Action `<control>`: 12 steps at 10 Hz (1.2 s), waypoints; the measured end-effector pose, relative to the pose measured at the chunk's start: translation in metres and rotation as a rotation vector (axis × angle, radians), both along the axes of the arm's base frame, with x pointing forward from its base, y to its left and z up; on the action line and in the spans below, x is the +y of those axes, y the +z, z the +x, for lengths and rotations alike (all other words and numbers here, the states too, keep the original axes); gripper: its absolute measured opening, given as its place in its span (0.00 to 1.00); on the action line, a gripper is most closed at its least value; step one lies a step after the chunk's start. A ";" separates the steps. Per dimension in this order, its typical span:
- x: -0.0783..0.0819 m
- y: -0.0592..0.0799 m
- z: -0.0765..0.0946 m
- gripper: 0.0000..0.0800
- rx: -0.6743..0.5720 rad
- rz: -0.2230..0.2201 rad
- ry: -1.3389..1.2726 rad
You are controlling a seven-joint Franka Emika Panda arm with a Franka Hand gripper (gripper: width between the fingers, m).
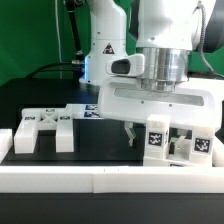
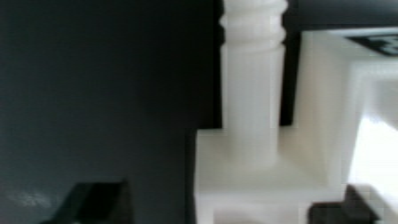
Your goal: Assemble chair
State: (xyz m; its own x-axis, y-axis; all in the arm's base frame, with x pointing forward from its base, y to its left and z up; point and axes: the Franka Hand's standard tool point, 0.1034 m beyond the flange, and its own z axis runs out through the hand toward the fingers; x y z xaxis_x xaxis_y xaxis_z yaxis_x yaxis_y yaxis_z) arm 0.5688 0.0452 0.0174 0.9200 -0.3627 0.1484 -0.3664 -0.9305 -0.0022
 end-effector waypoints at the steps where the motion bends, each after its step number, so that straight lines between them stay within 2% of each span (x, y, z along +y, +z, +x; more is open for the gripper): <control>1: -0.002 0.000 0.001 0.49 -0.001 -0.001 0.001; 2: -0.003 0.001 0.001 0.26 -0.002 -0.001 0.000; 3: -0.001 0.001 0.001 0.10 -0.001 0.000 0.001; 4: -0.002 0.000 0.000 0.10 0.000 -0.001 0.005; 5: -0.002 0.000 -0.001 0.04 0.001 -0.002 0.011; 8: -0.004 0.004 0.000 0.04 0.003 -0.004 0.037; 9: -0.006 0.010 0.000 0.04 0.011 0.000 0.045; 12: -0.014 0.041 0.004 0.04 0.036 0.018 0.076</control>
Offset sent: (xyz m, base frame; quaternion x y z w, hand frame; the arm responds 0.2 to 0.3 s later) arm -0.0025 0.0030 -0.0017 0.0074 0.0014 0.0041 1.0000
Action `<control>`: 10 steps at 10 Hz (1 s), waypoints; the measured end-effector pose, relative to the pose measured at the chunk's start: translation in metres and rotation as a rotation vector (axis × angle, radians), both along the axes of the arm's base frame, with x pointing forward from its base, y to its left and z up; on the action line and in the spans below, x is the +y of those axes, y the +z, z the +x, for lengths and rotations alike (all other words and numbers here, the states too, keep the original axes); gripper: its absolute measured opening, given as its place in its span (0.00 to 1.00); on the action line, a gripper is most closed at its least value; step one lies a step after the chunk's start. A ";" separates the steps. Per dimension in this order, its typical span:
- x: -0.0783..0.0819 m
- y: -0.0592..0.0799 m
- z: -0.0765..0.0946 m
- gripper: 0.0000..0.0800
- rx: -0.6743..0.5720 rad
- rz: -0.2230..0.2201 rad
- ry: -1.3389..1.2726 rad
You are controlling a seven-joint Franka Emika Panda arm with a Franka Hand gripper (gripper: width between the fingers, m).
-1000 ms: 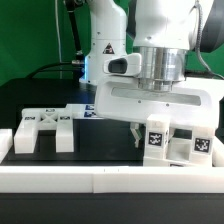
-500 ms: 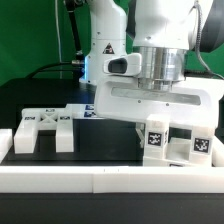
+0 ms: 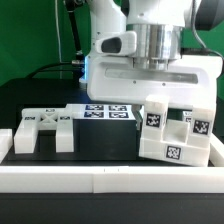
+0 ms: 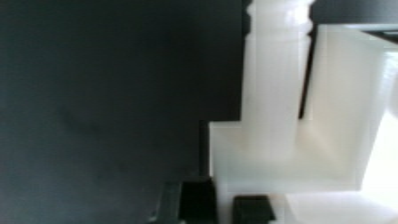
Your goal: Assemble chair
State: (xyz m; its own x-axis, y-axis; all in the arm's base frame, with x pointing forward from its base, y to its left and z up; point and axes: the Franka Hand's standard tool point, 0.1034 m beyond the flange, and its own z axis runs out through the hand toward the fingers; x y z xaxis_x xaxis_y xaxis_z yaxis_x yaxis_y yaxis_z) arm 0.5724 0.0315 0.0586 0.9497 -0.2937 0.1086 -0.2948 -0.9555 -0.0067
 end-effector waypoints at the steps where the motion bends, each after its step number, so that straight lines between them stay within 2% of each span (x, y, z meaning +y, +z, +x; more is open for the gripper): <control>1: -0.003 0.008 0.000 0.04 0.015 0.006 0.022; 2: -0.007 0.016 0.002 0.04 0.018 0.013 0.032; 3: -0.012 0.017 0.004 0.04 0.023 0.016 0.023; 6: -0.013 0.014 -0.003 0.04 0.086 0.029 0.017; 10: -0.019 0.024 -0.020 0.04 0.371 0.124 0.129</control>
Offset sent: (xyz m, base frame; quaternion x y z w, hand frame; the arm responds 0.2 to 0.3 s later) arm 0.0000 0.0000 0.0000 0.0000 -0.0650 0.0000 0.9979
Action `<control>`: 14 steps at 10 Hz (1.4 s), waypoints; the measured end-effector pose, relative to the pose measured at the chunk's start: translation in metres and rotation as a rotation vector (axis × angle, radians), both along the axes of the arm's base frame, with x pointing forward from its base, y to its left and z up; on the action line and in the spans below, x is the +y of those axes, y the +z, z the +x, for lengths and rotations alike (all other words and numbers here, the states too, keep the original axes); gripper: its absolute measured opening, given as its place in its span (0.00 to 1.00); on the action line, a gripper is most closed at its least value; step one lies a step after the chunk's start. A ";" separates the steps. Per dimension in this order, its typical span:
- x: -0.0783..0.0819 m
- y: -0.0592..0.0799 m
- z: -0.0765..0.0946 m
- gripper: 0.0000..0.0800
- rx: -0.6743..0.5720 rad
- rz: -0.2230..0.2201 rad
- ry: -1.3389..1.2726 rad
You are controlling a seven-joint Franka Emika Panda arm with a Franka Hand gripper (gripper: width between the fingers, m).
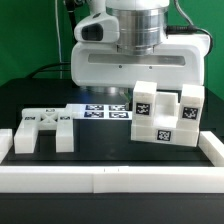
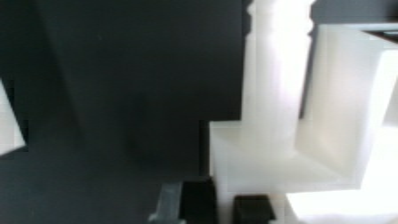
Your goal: Assemble chair
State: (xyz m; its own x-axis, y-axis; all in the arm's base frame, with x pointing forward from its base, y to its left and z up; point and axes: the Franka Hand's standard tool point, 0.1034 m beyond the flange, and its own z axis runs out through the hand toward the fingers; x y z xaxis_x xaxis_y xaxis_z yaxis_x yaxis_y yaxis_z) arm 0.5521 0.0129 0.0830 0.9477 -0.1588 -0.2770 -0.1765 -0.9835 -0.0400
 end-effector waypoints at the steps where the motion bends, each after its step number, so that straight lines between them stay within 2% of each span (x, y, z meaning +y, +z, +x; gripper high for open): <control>1: -0.002 -0.002 -0.004 0.04 0.063 0.013 0.005; 4: -0.005 -0.006 -0.009 0.04 0.243 0.039 0.002; 5: -0.006 -0.006 -0.016 0.04 0.327 0.053 0.002; 7: -0.008 -0.006 -0.015 0.04 0.443 0.071 0.010; 8: -0.009 -0.002 -0.021 0.04 0.529 0.087 0.009; 11: -0.015 -0.007 -0.033 0.04 0.759 0.101 -0.012; 12: -0.019 -0.013 -0.030 0.06 0.787 0.098 -0.015; 13: -0.019 -0.015 -0.025 0.06 0.759 0.093 -0.013; 14: -0.019 -0.013 -0.025 0.27 0.758 0.094 -0.014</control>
Offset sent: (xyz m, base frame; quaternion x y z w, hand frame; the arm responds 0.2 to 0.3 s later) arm 0.0000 0.0000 0.0000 0.0000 -0.1296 0.0000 0.9916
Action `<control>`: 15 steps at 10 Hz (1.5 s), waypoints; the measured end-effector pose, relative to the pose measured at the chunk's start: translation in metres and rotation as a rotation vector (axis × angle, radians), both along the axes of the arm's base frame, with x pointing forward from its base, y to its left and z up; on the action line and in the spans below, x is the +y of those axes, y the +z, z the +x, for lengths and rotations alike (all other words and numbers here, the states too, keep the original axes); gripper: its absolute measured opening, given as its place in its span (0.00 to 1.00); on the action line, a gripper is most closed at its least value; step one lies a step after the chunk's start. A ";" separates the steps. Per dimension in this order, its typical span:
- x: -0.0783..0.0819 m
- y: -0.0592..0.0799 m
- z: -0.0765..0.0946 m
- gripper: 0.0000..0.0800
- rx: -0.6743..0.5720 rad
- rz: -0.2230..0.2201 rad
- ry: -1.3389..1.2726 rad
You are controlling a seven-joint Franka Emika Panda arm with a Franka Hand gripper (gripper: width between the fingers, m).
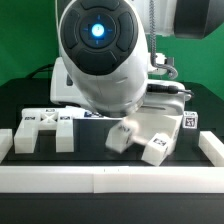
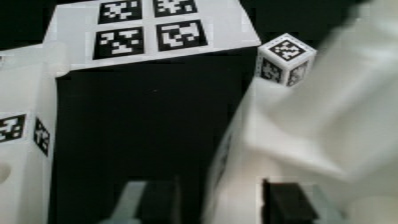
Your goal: Assemble chair
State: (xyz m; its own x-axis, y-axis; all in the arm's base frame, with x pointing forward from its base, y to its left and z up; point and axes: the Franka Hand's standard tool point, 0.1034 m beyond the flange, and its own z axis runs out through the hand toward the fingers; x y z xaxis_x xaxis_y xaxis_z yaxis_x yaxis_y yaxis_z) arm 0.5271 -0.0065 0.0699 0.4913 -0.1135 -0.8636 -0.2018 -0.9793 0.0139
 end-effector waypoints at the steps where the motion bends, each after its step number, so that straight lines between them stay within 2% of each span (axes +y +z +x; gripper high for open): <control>1: -0.001 -0.001 -0.001 0.50 0.002 0.000 -0.002; 2: -0.002 -0.001 -0.001 0.68 0.002 0.000 -0.004; 3: -0.003 -0.001 -0.001 0.68 0.002 0.000 -0.005; 4: -0.004 -0.001 0.000 0.77 0.001 0.001 -0.006; 5: -0.011 -0.001 0.003 0.80 -0.008 0.005 -0.013; 9: -0.042 0.001 0.010 0.81 -0.016 0.025 -0.045; 13: -0.052 0.008 0.018 0.81 -0.072 0.021 -0.055; 14: -0.053 0.004 0.022 0.81 -0.097 0.015 -0.054; 15: -0.054 0.001 0.041 0.81 -0.231 -0.010 -0.049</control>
Offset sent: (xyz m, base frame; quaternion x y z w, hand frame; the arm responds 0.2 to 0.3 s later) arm 0.0000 0.0000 0.0000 0.0000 0.0000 0.0000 1.0000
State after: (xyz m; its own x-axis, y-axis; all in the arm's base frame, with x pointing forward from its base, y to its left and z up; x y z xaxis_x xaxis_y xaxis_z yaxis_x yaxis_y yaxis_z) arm 0.5678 -0.0608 0.0707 0.6691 -0.1499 -0.7279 -0.2479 -0.9684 -0.0284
